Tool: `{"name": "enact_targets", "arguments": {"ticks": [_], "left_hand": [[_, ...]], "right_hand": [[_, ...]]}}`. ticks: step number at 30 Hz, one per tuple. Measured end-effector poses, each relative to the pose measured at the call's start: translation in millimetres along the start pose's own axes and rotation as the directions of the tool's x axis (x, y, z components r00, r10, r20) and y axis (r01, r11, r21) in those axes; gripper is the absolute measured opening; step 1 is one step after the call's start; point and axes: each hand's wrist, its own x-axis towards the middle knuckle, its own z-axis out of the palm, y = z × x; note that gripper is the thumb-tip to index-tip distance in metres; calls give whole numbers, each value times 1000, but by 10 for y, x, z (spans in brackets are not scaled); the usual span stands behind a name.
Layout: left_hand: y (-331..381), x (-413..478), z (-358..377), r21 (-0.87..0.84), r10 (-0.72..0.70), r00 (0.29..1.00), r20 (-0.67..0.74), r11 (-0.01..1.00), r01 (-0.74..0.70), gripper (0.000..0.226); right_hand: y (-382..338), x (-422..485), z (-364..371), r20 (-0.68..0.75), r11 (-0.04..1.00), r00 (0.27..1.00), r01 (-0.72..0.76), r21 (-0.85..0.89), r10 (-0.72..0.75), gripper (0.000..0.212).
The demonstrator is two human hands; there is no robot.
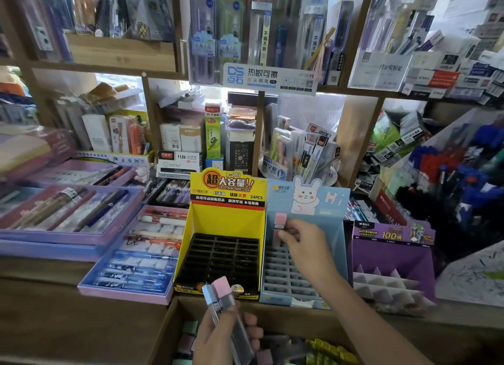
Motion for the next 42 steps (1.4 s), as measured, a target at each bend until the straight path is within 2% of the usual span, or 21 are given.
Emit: {"name": "enact_targets", "arguments": {"ticks": [8, 16, 19, 22, 24, 26, 29, 30, 33, 35, 38, 42], "left_hand": [[-42, 10, -18, -27, 11, 999, 49, 1000, -9, 26], [-101, -20, 1, 22, 107, 989, 98, 994, -110, 18], [-99, -27, -9, 55, 124, 985, 121, 990, -132, 15], [-93, -37, -11, 72, 114, 983, 144, 989, -126, 16], [-95, -44, -5, 83, 119, 983, 140, 988, -131, 16], [-103, -52, 2, 92, 127, 981, 145, 986, -141, 17], [-112, -52, 4, 112, 146, 978, 150, 980, -163, 20], [-118, -47, 7, 114, 153, 977, 151, 979, -171, 22], [-177, -47, 10, 119, 157, 977, 146, 977, -175, 34], [-211, -61, 15, 103, 148, 973, 176, 980, -168, 48], [-231, -54, 5, 176, 171, 967, 188, 963, -205, 55], [-180, -93, 24, 194, 162, 972, 170, 962, -194, 42]], "right_hand": [[60, 2, 175, -102, 991, 991, -74, 108, 85, 15], [109, -49, 221, -91, 998, 994, -61, -12, 59, 9], [91, -98, 171, -107, 998, 993, -48, 35, 51, 4], [3, -229, 92, -120, 992, 992, -29, 122, 44, 12], [-91, -368, 32, -59, 980, 998, -25, 197, 37, 19], [-186, -518, -20, 60, 970, 998, -47, 240, 34, 17], [-305, -710, -69, 246, 954, 967, -137, 265, 70, 8], [-334, -761, -73, 284, 953, 954, -167, 253, 92, 15], [-381, -850, -42, 324, 964, 934, -211, 159, 151, 45], [-396, -864, -24, 321, 972, 932, -209, 104, 166, 54], [-409, -862, -32, 336, 971, 925, -220, 91, 178, 52], [-399, -861, -89, 410, 922, 887, -321, 219, 211, 37]]}}
